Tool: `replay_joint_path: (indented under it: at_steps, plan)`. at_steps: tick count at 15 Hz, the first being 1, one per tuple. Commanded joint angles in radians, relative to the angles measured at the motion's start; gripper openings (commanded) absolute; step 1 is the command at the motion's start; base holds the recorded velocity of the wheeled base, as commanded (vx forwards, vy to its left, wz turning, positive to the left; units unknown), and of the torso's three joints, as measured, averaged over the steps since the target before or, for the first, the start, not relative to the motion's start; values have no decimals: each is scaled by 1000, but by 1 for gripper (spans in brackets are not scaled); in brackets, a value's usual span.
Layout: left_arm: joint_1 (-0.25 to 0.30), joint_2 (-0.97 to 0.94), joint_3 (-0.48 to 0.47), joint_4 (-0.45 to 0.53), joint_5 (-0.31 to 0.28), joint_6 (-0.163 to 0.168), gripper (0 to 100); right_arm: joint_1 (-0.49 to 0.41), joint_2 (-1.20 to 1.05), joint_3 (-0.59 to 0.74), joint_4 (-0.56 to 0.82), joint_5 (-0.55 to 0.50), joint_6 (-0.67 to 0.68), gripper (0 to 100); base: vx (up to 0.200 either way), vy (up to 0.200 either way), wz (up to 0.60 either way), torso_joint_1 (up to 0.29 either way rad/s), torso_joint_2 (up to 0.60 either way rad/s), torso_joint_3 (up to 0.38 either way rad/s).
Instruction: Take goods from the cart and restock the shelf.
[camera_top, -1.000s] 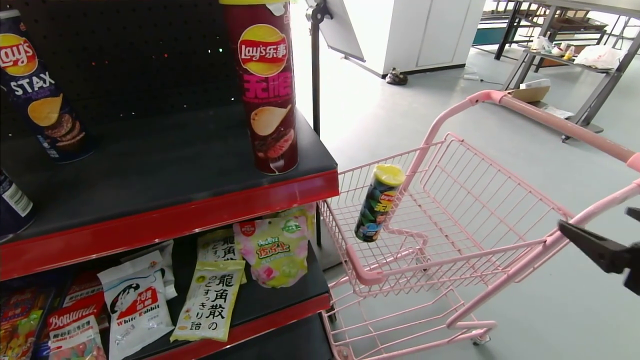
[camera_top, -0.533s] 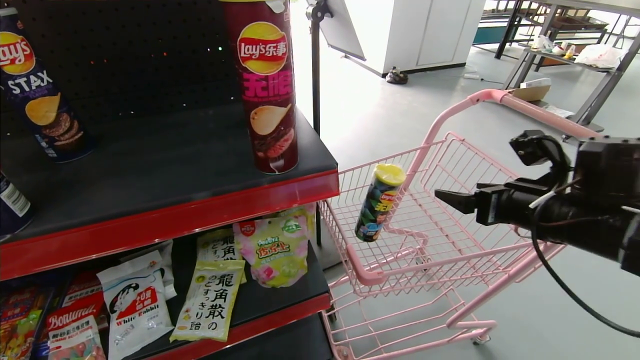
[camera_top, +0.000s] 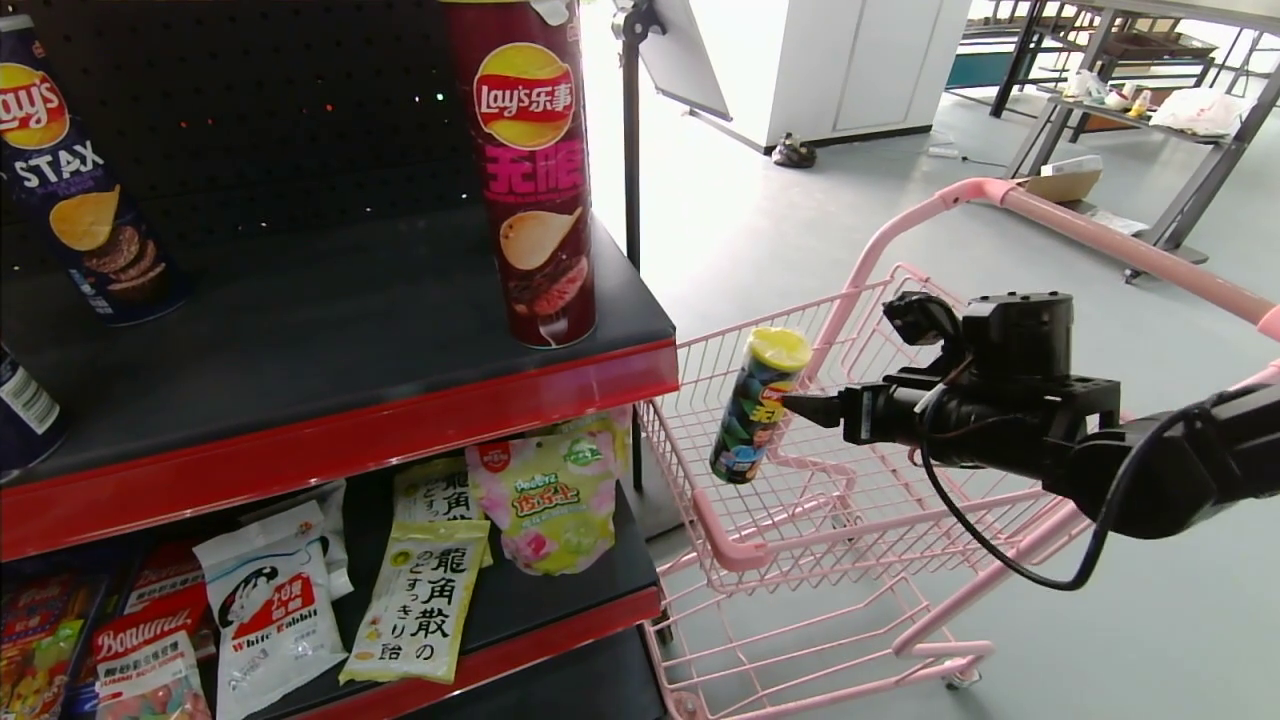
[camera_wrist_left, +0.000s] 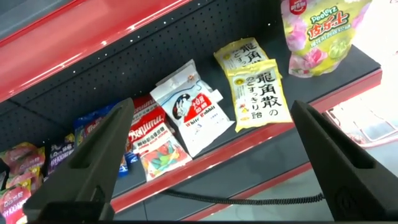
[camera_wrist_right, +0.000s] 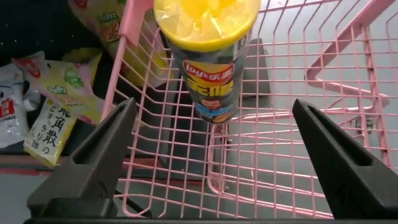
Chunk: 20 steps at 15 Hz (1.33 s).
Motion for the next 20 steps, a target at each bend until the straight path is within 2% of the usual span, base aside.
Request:
replay_joint_path:
  at_steps: [1,14,15,20]
  plan:
    - [1,6,-3,1,2,0,100,14,72,-44,0,13,0,100,0,0,0,0,0,0]
    - [3,3,3,5,2,0,100,34,382,-373,-1,7,5,100,0,0,0,0,0,0]
    - [3,3,4,5,2,0,100,35,389,-373,-11,6,5,0,0,0,0,0,0,0]
    - [3,-4,7,5,0,0,100,32,342,-359,-21,-10,25,0,0,0,0,0,0,0]
